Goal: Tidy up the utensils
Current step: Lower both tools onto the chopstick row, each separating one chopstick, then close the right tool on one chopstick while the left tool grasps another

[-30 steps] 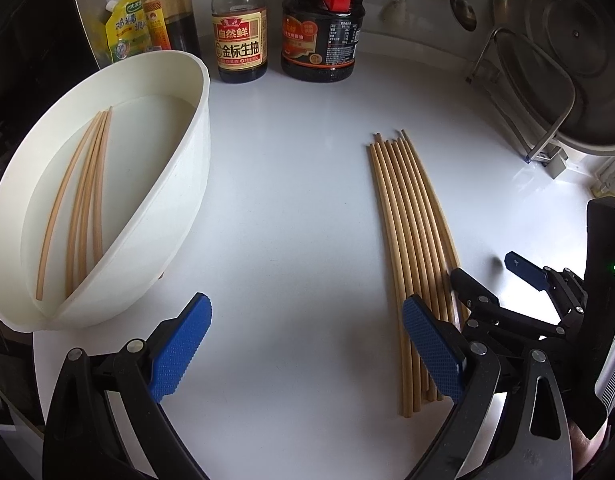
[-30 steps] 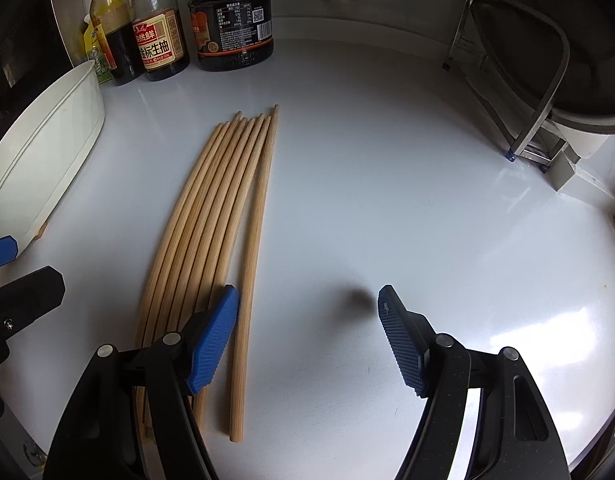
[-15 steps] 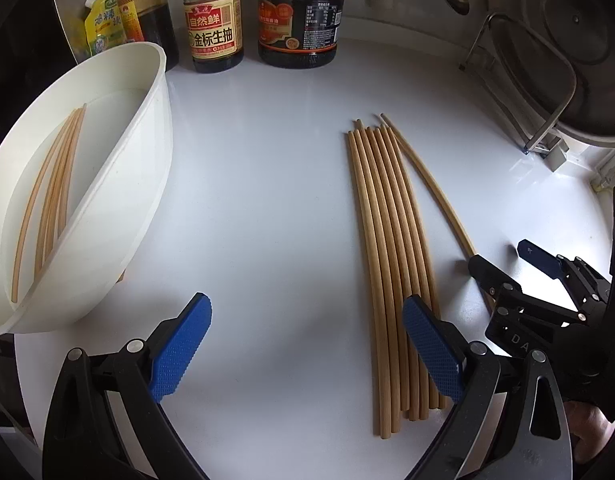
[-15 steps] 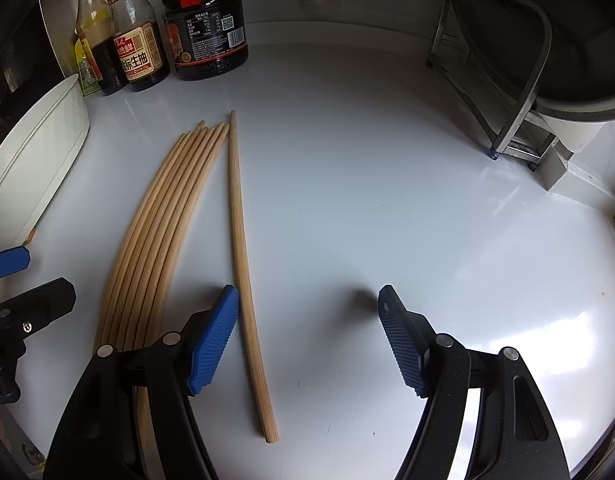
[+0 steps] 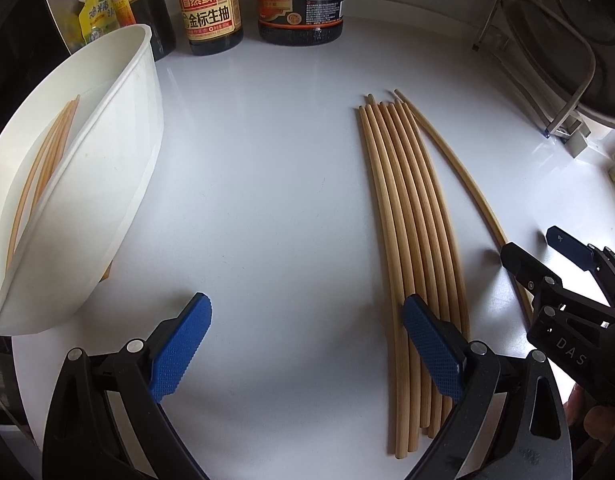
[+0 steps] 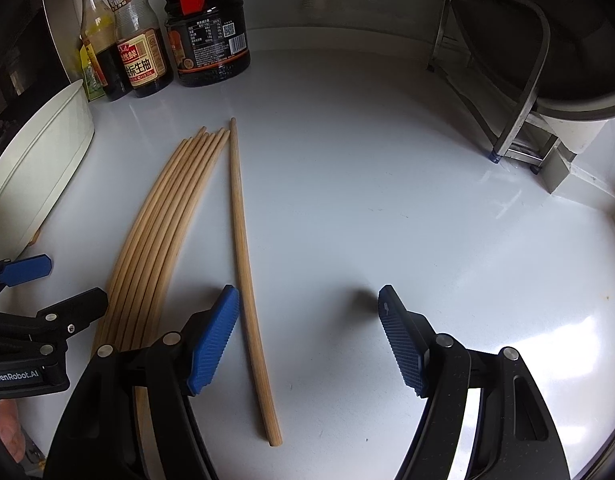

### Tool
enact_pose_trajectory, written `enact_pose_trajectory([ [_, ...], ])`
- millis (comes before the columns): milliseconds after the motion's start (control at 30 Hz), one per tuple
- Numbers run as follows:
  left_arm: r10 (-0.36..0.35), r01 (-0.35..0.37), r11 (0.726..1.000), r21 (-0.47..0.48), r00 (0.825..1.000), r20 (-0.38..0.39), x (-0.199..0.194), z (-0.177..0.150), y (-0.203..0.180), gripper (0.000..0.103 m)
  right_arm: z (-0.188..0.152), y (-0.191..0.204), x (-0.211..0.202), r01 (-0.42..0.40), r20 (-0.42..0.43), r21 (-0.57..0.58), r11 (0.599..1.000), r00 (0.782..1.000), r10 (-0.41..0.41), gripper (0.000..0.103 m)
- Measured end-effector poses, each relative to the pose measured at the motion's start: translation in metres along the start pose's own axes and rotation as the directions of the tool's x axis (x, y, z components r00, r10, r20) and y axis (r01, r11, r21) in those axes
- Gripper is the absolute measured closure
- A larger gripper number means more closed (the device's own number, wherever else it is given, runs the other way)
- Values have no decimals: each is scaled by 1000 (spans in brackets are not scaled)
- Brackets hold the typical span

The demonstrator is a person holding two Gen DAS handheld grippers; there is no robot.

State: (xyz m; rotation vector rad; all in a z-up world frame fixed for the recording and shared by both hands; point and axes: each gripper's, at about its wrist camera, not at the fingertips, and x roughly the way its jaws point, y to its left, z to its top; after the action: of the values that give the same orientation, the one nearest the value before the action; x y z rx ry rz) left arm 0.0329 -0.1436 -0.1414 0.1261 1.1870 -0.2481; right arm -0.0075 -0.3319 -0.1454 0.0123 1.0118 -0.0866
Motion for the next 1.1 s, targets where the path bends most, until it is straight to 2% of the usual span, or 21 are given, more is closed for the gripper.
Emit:
enact_pose_trajectory([
  [367, 35, -35, 999, -7, 999, -1, 8, 4, -1, 6, 3, 3, 3, 1, 15, -16, 1000, 1000, 0, 34],
  [700, 65, -65, 998, -28, 998, 22, 8, 9, 6, 8, 10, 12, 7, -23, 29, -98, 995, 999, 26, 35],
  [833, 52, -52, 999, -7, 998, 44, 4, 8, 2, 23, 12, 16, 7, -58, 18, -115, 992, 998, 61, 43],
  [933, 43, -44, 999, 12, 997, 61, 1, 7, -3, 33, 14, 20, 6, -72, 18, -136, 988, 997, 75, 52],
  [1000, 28, -29, 999, 14, 997, 66, 0, 7, -4, 41, 14, 23, 5, -76, 18, -149, 986, 997, 80, 63],
  [1100, 15, -19, 999, 45, 997, 74, -3, 7, -10, 65, 14, 26, 5, -82, 17, -158, 984, 996, 86, 69],
])
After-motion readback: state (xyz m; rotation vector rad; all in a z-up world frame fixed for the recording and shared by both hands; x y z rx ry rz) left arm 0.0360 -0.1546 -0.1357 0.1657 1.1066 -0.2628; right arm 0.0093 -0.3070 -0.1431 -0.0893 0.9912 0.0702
